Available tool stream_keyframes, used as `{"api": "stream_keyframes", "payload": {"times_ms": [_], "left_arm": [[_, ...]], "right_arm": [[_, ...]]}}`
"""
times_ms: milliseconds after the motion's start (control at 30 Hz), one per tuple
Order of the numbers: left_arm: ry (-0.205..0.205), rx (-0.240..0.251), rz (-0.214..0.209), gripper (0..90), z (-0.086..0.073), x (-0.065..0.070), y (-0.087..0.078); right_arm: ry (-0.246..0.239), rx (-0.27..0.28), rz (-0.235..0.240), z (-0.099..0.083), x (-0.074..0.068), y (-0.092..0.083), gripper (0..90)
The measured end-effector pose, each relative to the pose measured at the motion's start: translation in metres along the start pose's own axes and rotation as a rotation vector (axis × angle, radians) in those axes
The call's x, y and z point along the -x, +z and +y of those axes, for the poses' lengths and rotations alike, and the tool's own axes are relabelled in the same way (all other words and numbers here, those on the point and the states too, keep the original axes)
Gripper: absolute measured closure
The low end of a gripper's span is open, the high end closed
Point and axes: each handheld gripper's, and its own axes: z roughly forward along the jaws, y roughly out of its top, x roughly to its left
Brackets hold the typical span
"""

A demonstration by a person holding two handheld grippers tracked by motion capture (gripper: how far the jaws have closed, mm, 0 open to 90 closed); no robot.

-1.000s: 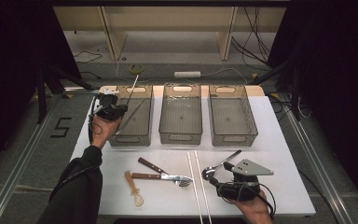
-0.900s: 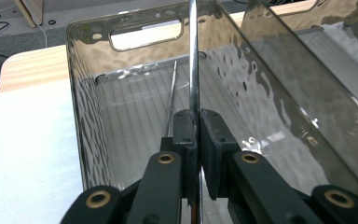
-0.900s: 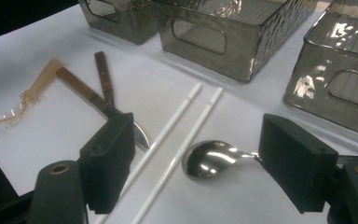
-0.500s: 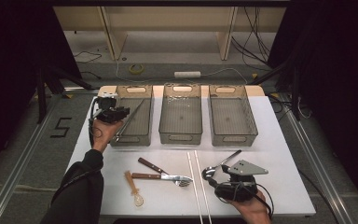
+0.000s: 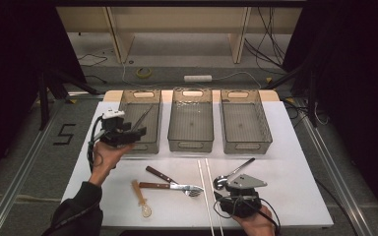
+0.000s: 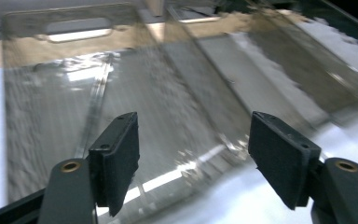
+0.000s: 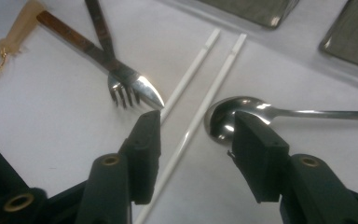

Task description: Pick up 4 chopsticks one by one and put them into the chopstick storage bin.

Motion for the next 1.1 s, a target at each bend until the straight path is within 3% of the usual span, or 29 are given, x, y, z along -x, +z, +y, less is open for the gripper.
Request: {"api": "stream_keyframes", "payload": {"times_ms": [167,300,467,867,1100], "left_arm": [[0.045,0.012,-0.059,28.4,-0.016,0.023,-0.009],[0.08,0.003,-0.106,26.1,-0.03,0.039,-0.011],[0.095,0.002,-0.136,23.8,-0.041,0.049,-0.014],[0.117,-0.025,-0.145,23.7,-0.057,0.058,-0.02],[0.133,-0.032,-0.143,23.7,-0.061,0.063,-0.02]], "right_arm": [[-0.025,-0.067,-0.003,-0.003,-0.008,0.013,61.0],[-0.015,-0.087,-0.009,-0.003,-0.008,0.016,66.0],[-0.006,-0.112,-0.007,-0.002,-0.006,0.02,69.2],[-0.001,-0.135,-0.041,-0.004,-0.013,0.027,76.5],[0.041,-0.126,-0.067,-0.008,-0.017,0.028,77.4]]}}
